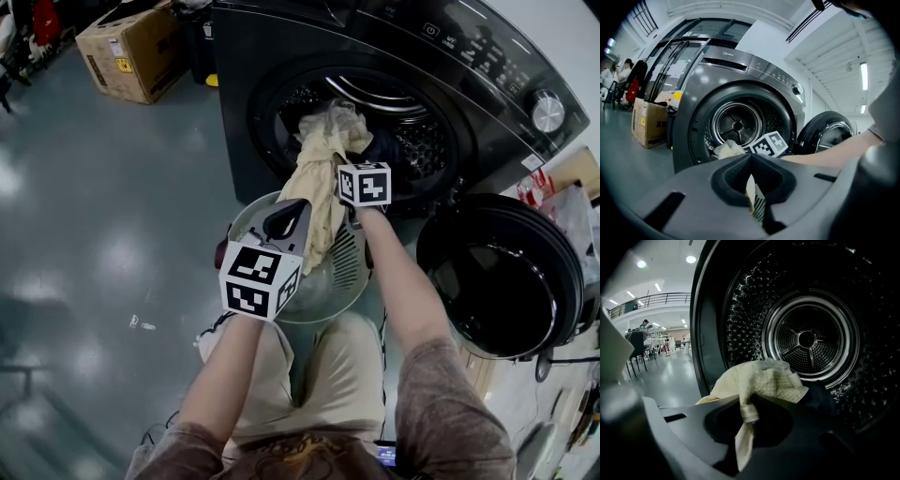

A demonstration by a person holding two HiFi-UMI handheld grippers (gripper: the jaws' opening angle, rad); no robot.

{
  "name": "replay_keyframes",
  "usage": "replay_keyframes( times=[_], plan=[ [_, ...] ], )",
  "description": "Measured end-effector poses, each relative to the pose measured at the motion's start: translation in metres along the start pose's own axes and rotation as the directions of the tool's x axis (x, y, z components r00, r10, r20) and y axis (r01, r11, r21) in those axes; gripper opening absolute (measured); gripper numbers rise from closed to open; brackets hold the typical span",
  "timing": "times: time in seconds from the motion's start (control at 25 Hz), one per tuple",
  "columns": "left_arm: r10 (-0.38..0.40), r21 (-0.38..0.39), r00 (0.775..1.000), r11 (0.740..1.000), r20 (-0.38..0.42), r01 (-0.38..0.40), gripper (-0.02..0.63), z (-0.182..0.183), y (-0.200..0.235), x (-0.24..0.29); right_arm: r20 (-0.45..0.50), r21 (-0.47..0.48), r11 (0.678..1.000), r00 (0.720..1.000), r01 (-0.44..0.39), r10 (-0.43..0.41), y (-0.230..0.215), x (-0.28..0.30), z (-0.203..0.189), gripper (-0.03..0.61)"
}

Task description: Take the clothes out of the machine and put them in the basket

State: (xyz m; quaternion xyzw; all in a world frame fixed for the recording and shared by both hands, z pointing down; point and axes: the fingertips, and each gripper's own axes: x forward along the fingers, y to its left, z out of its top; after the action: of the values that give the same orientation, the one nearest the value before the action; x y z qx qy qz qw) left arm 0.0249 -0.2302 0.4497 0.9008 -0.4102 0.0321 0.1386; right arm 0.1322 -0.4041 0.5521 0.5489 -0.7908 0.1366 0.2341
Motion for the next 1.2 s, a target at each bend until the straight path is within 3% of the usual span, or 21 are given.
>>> replay_keyframes(
  times=[0.56,1.2],
  plan=[
    [0.026,0.019,1.0,0.999,0.008,-0.026,0.003,0.003,-0.003,-0.007,0.095,-0.071,0.989,0.986,-0.133,0.14,0.053,-0.116,-0.013,0.021],
    [0.031,0.051,1.0,0.998,0.005,-0.031,0.003,0.004,-0.014,-0.009,0.081,-0.077,0.966,0.964,-0.245,0.251,0.12,-0.222,-0.069,0.023]
  ],
)
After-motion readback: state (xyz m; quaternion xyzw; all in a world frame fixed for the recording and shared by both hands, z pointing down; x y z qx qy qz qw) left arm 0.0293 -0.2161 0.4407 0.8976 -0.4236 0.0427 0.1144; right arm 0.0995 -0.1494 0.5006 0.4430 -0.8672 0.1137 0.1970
